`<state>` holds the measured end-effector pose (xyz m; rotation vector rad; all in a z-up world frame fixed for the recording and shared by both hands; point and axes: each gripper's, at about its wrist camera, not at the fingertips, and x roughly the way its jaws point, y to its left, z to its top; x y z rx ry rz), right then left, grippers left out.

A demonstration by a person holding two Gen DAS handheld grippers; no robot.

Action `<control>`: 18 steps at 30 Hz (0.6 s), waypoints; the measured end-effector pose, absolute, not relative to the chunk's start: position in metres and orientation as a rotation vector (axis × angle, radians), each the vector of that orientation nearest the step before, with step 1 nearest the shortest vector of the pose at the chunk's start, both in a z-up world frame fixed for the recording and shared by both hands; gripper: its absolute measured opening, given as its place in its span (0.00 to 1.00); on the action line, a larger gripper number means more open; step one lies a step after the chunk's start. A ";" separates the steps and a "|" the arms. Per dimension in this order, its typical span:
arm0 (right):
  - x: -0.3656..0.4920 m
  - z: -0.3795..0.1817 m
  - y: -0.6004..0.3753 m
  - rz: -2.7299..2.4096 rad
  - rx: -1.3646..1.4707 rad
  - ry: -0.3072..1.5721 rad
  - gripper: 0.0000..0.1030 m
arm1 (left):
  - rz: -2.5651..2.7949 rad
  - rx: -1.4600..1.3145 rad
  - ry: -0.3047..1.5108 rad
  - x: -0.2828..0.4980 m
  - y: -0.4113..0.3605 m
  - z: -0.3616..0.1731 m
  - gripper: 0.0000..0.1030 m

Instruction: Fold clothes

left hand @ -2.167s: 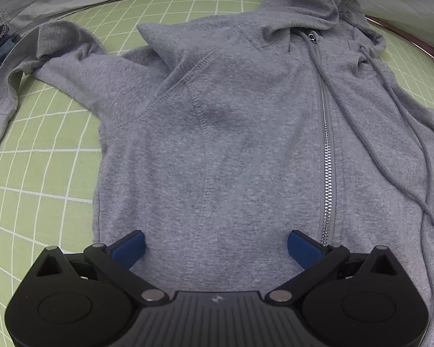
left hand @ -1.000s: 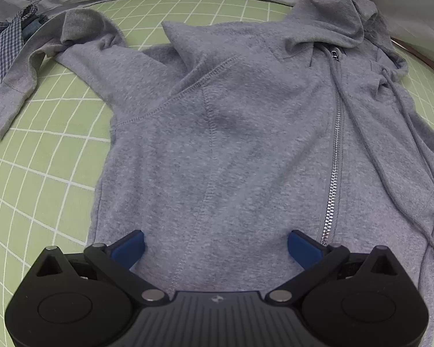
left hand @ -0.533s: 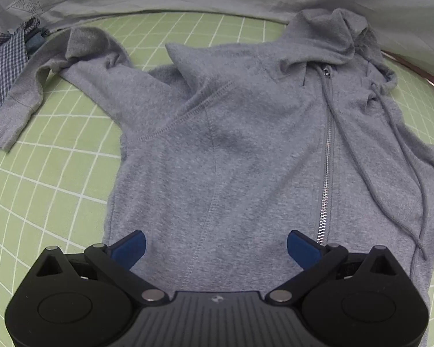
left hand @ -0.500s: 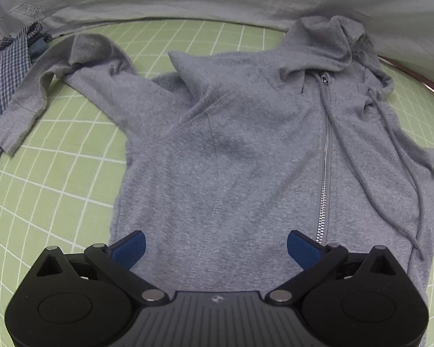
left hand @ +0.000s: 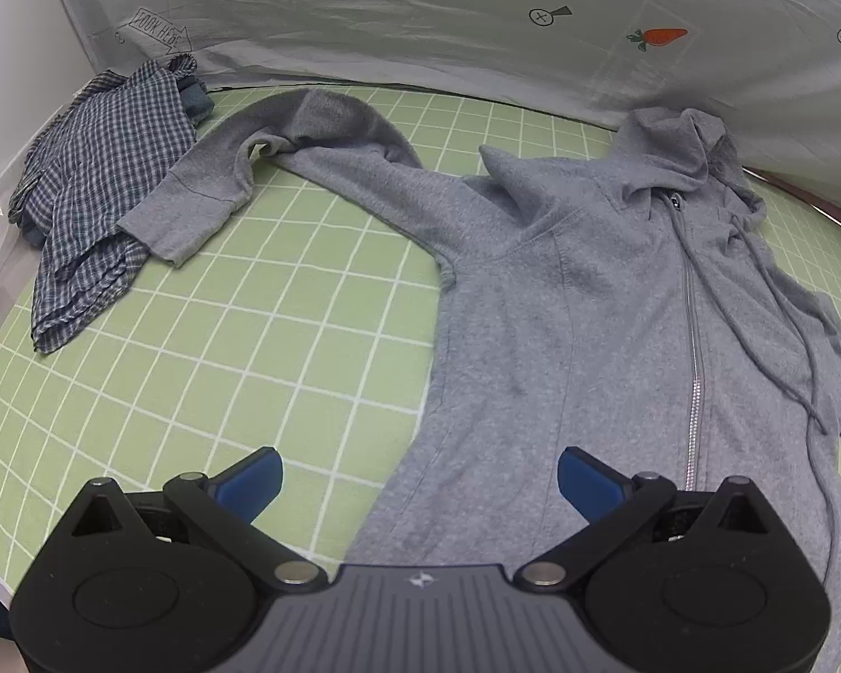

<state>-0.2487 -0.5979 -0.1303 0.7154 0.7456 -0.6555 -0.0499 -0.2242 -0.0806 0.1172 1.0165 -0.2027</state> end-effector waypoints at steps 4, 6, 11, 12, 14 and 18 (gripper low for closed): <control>-0.221 -0.133 -0.549 -0.470 0.695 0.810 0.76 | -0.232 0.140 1.006 -0.059 -0.207 -0.078 1.00; -0.211 -0.138 -0.535 -0.456 0.679 0.860 0.76 | -0.239 0.152 0.993 -0.065 -0.199 -0.076 1.00; -0.207 -0.145 -0.524 -0.481 0.667 0.922 0.65 | -0.240 0.149 0.987 -0.069 -0.179 -0.077 1.00; -0.209 -0.144 -0.526 -0.463 0.680 0.920 0.34 | -0.238 0.141 0.993 -0.068 -0.177 -0.078 1.00; -0.212 -0.142 -0.527 -0.451 0.684 0.918 0.10 | -0.235 0.122 0.996 -0.067 -0.173 -0.079 1.00; -0.219 -0.127 -0.530 -0.521 0.547 0.886 0.09 | -0.239 0.095 0.992 -0.062 -0.166 -0.078 0.99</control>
